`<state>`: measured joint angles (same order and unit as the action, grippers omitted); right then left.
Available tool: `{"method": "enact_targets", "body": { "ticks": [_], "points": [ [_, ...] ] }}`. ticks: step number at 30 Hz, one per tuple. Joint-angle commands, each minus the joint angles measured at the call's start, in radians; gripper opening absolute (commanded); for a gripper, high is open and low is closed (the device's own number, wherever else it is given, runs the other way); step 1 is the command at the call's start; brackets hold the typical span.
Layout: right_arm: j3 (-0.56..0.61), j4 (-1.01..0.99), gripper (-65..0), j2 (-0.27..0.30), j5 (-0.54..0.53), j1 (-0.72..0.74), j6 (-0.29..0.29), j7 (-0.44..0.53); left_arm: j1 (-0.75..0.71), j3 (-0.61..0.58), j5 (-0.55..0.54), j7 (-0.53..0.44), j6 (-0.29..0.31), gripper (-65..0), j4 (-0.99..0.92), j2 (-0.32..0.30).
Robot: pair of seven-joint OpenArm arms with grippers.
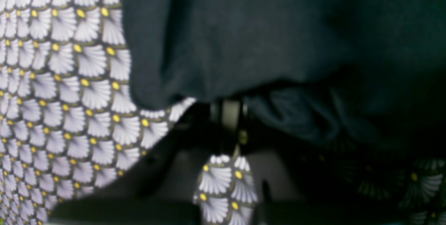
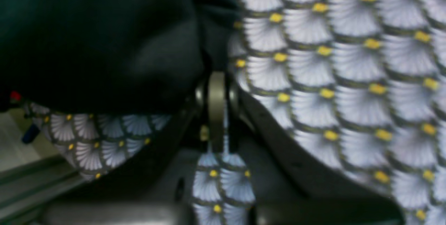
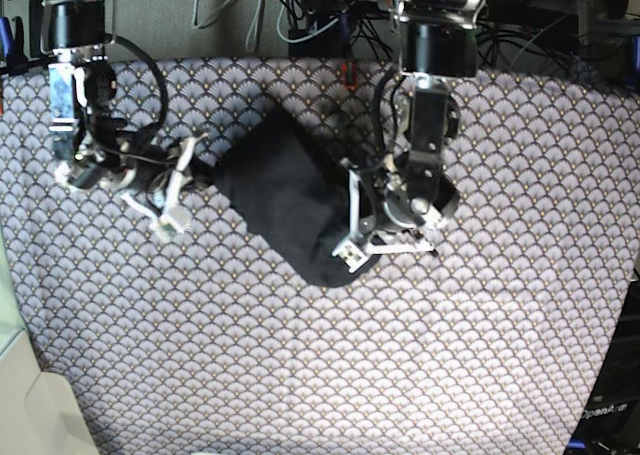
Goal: Fold the T-shirt properly
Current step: 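Grasp the bundle with the left gripper and rotate it upright, then release the folded shirt and raise both grippers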
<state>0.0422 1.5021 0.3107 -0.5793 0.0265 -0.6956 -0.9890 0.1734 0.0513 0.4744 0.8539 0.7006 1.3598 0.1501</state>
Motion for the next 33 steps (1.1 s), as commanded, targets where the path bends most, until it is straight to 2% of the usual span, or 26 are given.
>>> {"method": "enact_targets", "body": {
  "ticks": [1,3,8,11,13,17,20,23,26,30,33],
  "points": [
    [0.009,0.024,-65.0,0.005,-0.024,0.01,-0.003,0.026,0.041,-0.001,-0.013,-0.023,-0.002,-65.0,-0.003,0.007],
    [0.045,0.041,-65.0,-0.012,-0.024,0.002,-0.003,0.023,0.062,-0.001,-0.024,-0.023,-0.002,-65.0,-0.029,0.007],
    [0.091,0.128,-65.0,-0.028,-0.024,-0.067,-0.003,0.026,0.101,-0.001,-0.145,-0.023,-0.008,-65.0,-0.039,0.007],
    [0.107,0.168,-65.0,-0.035,-0.024,-0.098,-0.003,0.026,0.113,-0.008,-0.197,-0.023,-0.108,-65.0,-0.041,0.007],
    [0.104,0.17,-65.0,-0.035,-0.021,-0.106,-0.003,0.026,0.113,-0.012,-0.219,-0.023,-0.147,-65.0,-0.039,0.007],
    [0.098,0.163,-65.0,-0.028,-0.017,-0.107,-0.003,0.028,0.108,-0.005,-0.222,-0.018,-0.152,-65.0,-0.023,0.007],
    [0.068,0.168,-65.0,0.0,-0.017,-0.11,-0.003,0.028,0.101,-0.005,-0.23,-0.011,-0.152,-65.0,0.033,0.003],
    [0.008,0.17,-65.0,0.014,-0.017,-0.115,-0.003,0.018,0.041,-0.003,-0.222,0.014,-0.152,-65.0,0.137,-0.033],
    [-0.071,0.203,-65.0,0.043,-0.018,-0.162,-0.003,0.025,-0.024,-0.003,-0.23,0.107,-0.152,-65.0,0.287,-0.091],
    [-0.202,0.318,-65.0,0.087,-0.017,-0.29,-0.003,0.026,-0.191,0.003,-0.223,0.181,-0.141,-65.0,0.507,-0.218],
    [-0.324,0.374,-65.0,0.103,-0.017,-0.4,-0.003,0.028,-0.332,0.077,-0.227,0.201,-0.141,-65.0,0.622,-0.28]
  ]
}}
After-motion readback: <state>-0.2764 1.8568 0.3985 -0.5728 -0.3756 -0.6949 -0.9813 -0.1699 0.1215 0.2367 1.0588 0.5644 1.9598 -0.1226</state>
